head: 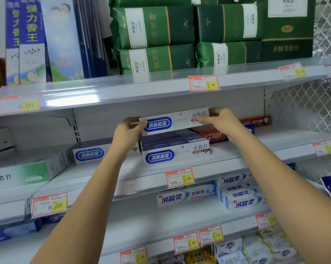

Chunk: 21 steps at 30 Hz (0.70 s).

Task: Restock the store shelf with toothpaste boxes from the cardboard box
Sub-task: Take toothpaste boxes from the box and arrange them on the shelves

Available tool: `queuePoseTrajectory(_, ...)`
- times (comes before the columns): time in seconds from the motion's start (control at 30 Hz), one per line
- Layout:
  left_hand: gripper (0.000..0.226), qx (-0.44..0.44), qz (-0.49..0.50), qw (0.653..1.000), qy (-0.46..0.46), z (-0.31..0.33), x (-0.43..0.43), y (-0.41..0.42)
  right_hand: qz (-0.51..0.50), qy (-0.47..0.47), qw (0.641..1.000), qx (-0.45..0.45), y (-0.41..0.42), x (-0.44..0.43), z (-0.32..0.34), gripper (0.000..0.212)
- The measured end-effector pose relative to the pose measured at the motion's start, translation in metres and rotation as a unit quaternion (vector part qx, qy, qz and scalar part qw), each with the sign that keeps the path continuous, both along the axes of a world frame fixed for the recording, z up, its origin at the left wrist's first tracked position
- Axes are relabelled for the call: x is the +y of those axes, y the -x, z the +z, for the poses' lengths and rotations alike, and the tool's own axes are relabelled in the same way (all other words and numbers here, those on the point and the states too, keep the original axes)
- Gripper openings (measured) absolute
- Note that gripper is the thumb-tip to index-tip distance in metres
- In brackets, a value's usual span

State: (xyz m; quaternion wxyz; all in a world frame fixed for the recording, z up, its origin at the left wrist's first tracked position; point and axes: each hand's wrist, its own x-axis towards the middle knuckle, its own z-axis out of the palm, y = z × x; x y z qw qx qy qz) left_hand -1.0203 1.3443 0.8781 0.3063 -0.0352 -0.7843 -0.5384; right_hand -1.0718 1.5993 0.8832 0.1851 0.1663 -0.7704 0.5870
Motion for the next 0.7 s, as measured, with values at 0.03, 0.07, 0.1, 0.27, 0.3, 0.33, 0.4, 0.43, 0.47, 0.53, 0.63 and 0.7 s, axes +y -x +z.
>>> queuePoseTrajectory(0.03,0.029,-0.013,0.011,1.000,0.008,0.000,-0.001,0.005,-0.001,0.001,1.000,-0.009,0.005,-0.004,0.000,0.058)
queuePoseTrajectory(0.07,0.032,-0.029,0.022,0.999,0.015,-0.001,-0.002,0.009,-0.002,-0.007,1.000,-0.016,0.009,-0.009,-0.003,0.053)
queuePoseTrajectory(0.1,0.034,-0.047,0.027,0.998,0.015,-0.004,-0.003,0.012,-0.008,-0.025,0.999,-0.023,0.012,-0.013,-0.006,0.047)
queuePoseTrajectory(0.27,0.026,-0.077,0.004,0.997,0.000,-0.022,-0.006,0.013,-0.052,-0.091,0.994,-0.032,0.022,-0.018,-0.026,0.030)
queuePoseTrajectory(0.3,0.017,-0.075,0.002,0.997,0.012,-0.023,-0.006,0.013,-0.059,-0.097,0.993,-0.033,0.022,-0.017,-0.027,0.029)
queuePoseTrajectory(0.33,0.010,-0.075,0.002,0.997,0.020,-0.024,-0.007,0.013,-0.064,-0.104,0.992,-0.035,0.021,-0.016,-0.028,0.028)
queuePoseTrajectory(0.4,0.005,-0.077,0.009,0.997,0.026,-0.026,-0.006,0.013,-0.069,-0.110,0.991,-0.042,0.020,-0.015,-0.030,0.028)
queuePoseTrajectory(0.43,0.009,-0.078,0.019,0.996,0.032,-0.026,-0.006,0.013,-0.072,-0.114,0.990,-0.045,0.020,-0.014,-0.030,0.028)
queuePoseTrajectory(0.47,0.015,-0.079,0.031,0.996,0.042,-0.026,-0.005,0.013,-0.076,-0.122,0.988,-0.048,0.020,-0.014,-0.030,0.028)
queuePoseTrajectory(0.53,0.022,-0.085,0.052,0.993,0.061,-0.027,-0.003,0.011,-0.082,-0.137,0.986,-0.054,0.020,-0.015,-0.030,0.028)
queuePoseTrajectory(0.63,0.017,-0.101,0.063,0.991,0.063,-0.027,0.001,0.009,-0.086,-0.145,0.984,-0.058,0.017,-0.017,-0.029,0.031)
queuePoseTrajectory(0.7,0.023,-0.109,0.065,0.991,0.051,-0.027,0.004,0.006,-0.078,-0.142,0.985,-0.066,0.018,-0.017,-0.030,0.034)
